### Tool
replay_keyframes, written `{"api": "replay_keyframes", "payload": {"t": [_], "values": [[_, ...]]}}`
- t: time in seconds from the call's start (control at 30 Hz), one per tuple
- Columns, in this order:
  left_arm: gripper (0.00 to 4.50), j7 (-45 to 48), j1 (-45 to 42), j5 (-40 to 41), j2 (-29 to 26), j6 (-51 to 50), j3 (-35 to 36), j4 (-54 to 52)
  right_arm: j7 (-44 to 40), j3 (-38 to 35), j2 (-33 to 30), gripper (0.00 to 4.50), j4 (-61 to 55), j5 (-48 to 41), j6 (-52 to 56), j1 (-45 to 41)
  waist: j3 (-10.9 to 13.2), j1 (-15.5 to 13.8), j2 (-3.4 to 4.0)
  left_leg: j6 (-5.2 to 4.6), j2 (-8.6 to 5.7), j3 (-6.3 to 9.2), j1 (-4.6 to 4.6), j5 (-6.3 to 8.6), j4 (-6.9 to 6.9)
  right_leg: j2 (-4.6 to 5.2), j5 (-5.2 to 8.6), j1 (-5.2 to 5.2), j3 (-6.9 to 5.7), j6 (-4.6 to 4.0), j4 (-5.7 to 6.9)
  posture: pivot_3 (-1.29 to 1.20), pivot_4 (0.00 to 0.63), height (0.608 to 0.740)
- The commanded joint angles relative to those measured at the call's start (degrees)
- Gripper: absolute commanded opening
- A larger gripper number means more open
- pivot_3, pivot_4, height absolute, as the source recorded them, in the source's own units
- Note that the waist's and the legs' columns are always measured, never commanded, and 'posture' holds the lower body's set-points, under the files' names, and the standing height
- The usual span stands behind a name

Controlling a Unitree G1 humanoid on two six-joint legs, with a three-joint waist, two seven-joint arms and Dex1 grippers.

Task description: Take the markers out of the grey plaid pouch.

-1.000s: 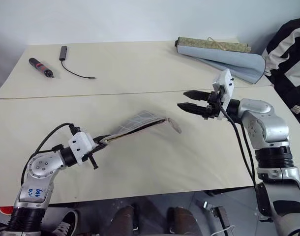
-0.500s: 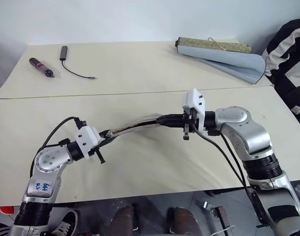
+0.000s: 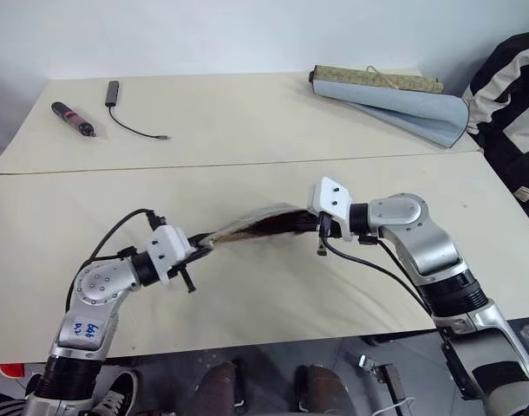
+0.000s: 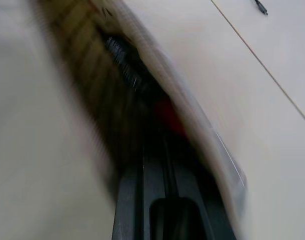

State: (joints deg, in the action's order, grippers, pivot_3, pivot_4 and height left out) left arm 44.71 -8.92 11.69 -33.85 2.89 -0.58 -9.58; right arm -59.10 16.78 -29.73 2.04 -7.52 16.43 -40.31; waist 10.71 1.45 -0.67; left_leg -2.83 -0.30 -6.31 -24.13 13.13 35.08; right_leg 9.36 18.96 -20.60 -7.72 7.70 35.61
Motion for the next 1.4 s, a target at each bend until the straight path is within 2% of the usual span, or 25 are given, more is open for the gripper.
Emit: {"api": "replay_keyframes", "payload": {"t": [0.03,0.13,0.23,0.5,0.67,0.73,0.77,0.97,1.4], "values": [[0.00,0.3,-2.1,-1.4,0.3,0.1,-1.8,-2.8,3.6,4.2,0.9,0.01,-0.1,7.9,-6.8,-1.0,0.0,0.0,0.00,0.00,0.00,0.00,0.00,0.00,0.00,0.00,0.00,0.00,0.00,0.00,0.00,0.00,0.150,0.740],[0.00,0.2,-3.1,-0.7,0.5,-0.5,-1.7,-3.1,5.0,7.6,0.2,0.01,1.2,14.1,-10.3,-0.8,0.0,0.1,0.00,0.02,0.00,-0.02,0.00,0.00,0.00,-0.01,0.00,-0.02,0.02,0.00,0.01,0.00,0.150,0.740],[0.00,0.5,-3.7,-0.4,0.6,-0.7,-1.5,-3.1,5.9,9.0,0.0,0.61,2.2,17.8,-12.7,-0.5,0.0,0.0,0.00,0.02,0.00,-0.01,0.00,-0.01,0.00,-0.01,0.00,-0.02,0.02,0.00,0.01,0.00,0.150,0.740],[0.00,1.1,-3.8,0.8,1.0,-0.7,-0.7,-2.4,5.6,6.9,0.6,3.17,2.9,17.8,-13.5,-0.6,0.0,0.0,0.00,0.01,0.00,0.00,0.00,-0.02,0.02,-0.03,0.00,0.01,0.01,0.00,0.00,0.00,0.150,0.740],[0.00,1.4,-3.9,1.4,1.5,-1.0,-0.1,-2.3,5.9,6.7,0.8,4.47,2.8,18.4,-13.9,-0.8,0.0,0.1,0.00,0.01,0.00,0.01,0.01,-0.02,0.03,-0.04,0.00,0.02,0.01,0.00,0.01,0.00,0.150,0.740],[0.00,1.4,-4.0,1.9,1.8,-1.4,0.1,-2.3,5.6,6.8,1.0,4.47,2.6,18.2,-13.8,-0.8,0.0,0.1,0.00,0.01,0.00,0.01,0.01,-0.02,0.03,-0.04,0.00,0.02,0.01,0.00,0.01,0.00,0.150,0.740],[0.00,1.4,-4.0,2.0,1.8,-1.4,0.1,-2.3,5.2,6.7,1.1,4.32,2.4,17.6,-13.2,-0.7,0.0,0.1,0.00,0.01,0.00,0.01,0.01,-0.02,0.03,-0.04,0.00,0.02,0.01,0.00,0.01,0.00,0.150,0.740],[0.00,1.0,-3.9,2.9,2.6,-2.5,0.6,-2.6,6.3,6.4,1.0,2.52,2.4,18.6,-14.8,-1.4,0.0,0.0,0.00,0.00,0.00,0.01,0.01,-0.03,0.04,-0.04,0.00,0.02,0.01,0.00,0.02,0.00,0.150,0.740],[0.00,-1.6,-5.3,8.6,4.8,-12.0,4.2,-2.7,4.3,4.4,-3.1,2.52,-0.7,18.9,-19.7,-3.5,0.0,0.0,0.00,-0.01,0.00,0.04,0.00,-0.04,0.09,-0.05,0.00,0.05,0.00,0.00,0.03,0.00,0.150,0.740]]}}
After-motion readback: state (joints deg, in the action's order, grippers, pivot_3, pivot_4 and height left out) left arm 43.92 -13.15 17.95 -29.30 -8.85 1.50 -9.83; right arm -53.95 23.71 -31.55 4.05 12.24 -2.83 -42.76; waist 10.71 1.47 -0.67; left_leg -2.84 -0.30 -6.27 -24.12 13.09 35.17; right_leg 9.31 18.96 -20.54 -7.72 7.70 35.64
